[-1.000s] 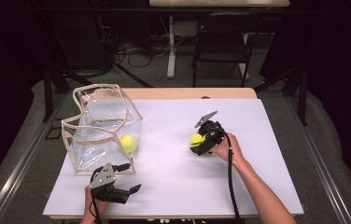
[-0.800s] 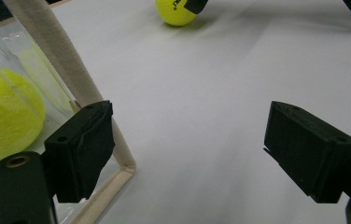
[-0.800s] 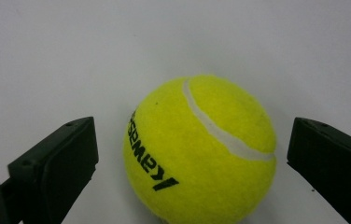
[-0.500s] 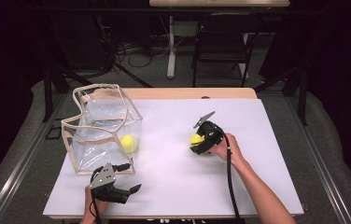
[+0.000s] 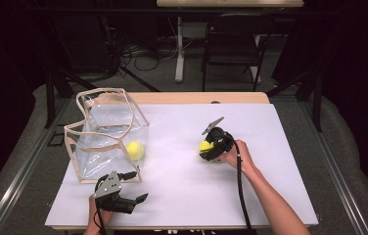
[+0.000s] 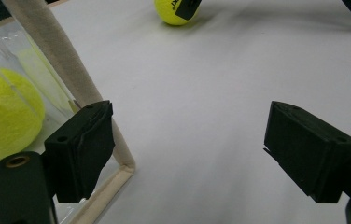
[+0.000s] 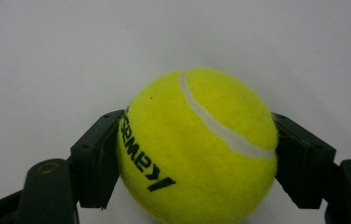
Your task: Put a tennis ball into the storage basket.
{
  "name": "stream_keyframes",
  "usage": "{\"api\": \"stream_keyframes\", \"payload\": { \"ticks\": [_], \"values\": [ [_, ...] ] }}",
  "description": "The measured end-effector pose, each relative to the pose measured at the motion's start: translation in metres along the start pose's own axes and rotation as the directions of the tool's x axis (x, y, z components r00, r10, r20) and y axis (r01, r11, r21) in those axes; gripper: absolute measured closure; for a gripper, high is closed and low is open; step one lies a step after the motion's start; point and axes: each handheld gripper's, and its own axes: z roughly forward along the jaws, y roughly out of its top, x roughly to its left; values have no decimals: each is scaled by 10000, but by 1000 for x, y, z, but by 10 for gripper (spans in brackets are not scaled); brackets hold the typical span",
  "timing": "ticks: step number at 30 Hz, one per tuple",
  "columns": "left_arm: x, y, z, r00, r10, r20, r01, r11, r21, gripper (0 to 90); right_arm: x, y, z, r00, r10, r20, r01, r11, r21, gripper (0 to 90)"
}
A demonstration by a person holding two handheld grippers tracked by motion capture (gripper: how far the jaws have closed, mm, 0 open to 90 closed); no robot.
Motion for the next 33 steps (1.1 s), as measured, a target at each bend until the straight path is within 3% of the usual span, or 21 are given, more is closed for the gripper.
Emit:
{"api": "stream_keyframes", "payload": {
  "ticks": [33],
  "values": [
    [0,0,-1,10000,9,-17,-9,10000,-2,161,3,18,-19,9993,-358,145,356,9993,130,260]
  ]
}}
